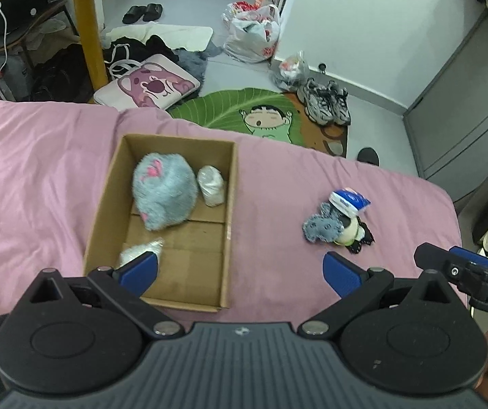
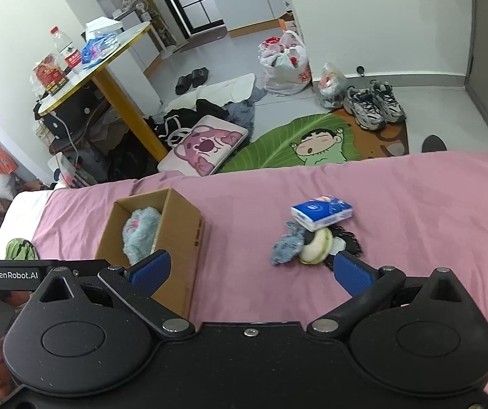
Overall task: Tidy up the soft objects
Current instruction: 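Move both tools toward the blue tissue pack and plush doll, then grasp the blue denim plush with the left tool while the right tool grasps the black lace pad, then carry the denim plush and black lace pad with both tools over the box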
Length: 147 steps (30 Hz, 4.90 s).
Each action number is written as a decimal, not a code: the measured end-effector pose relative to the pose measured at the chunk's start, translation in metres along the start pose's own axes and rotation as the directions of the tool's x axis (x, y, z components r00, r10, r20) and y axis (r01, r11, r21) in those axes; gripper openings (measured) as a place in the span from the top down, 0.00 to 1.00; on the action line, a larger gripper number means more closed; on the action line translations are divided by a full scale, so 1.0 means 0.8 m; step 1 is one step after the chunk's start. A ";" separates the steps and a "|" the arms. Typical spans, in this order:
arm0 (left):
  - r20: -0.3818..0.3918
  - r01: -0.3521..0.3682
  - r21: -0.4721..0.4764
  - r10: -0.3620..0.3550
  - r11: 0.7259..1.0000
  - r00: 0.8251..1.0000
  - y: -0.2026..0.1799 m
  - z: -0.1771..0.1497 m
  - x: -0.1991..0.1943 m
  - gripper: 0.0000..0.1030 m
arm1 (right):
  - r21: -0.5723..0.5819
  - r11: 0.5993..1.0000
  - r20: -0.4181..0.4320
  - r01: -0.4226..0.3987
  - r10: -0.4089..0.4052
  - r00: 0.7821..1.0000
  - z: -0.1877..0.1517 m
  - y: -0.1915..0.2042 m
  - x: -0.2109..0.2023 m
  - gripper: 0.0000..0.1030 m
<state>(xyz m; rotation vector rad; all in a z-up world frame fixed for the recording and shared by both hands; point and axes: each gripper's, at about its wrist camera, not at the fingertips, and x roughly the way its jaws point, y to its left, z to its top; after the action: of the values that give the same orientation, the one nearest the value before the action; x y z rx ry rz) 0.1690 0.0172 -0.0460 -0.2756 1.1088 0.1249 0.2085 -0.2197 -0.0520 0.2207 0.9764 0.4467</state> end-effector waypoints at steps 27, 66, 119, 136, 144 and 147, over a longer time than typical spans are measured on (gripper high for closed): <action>-0.057 0.007 0.042 -0.004 0.999 0.998 -0.119 0.003 0.110 0.14 | 0.199 0.979 -0.116 -0.052 0.076 0.990 -0.016 -0.138 0.066 0.45; -0.182 -0.006 0.034 0.012 0.999 0.983 -0.143 0.015 0.265 0.48 | 0.328 0.944 -0.255 -0.025 0.114 0.960 -0.002 -0.188 0.205 0.68; 0.063 0.100 0.000 -0.100 0.995 0.993 -0.008 -0.035 0.029 0.73 | 0.150 0.983 0.029 -0.104 0.101 0.994 0.008 0.023 0.010 0.90; 0.039 0.109 -0.091 -0.106 0.990 0.994 0.094 -0.027 0.034 0.73 | 0.056 0.993 -0.002 -0.104 0.104 0.995 0.025 0.124 0.040 0.90; -0.029 0.124 -0.141 -0.129 0.982 0.991 0.126 -0.024 0.064 0.72 | 0.018 0.996 -0.041 -0.087 0.088 0.995 0.034 0.155 0.063 0.89; -0.068 0.125 -0.145 -0.136 0.981 0.988 0.131 -0.023 0.077 0.70 | 0.009 0.997 -0.055 -0.079 0.080 0.995 0.037 0.163 0.072 0.89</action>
<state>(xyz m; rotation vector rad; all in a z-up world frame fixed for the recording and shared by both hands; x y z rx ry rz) 0.1553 0.1104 -0.1255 -0.4821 1.1579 0.0755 0.2259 -0.0772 -0.0297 0.2550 1.0258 0.5246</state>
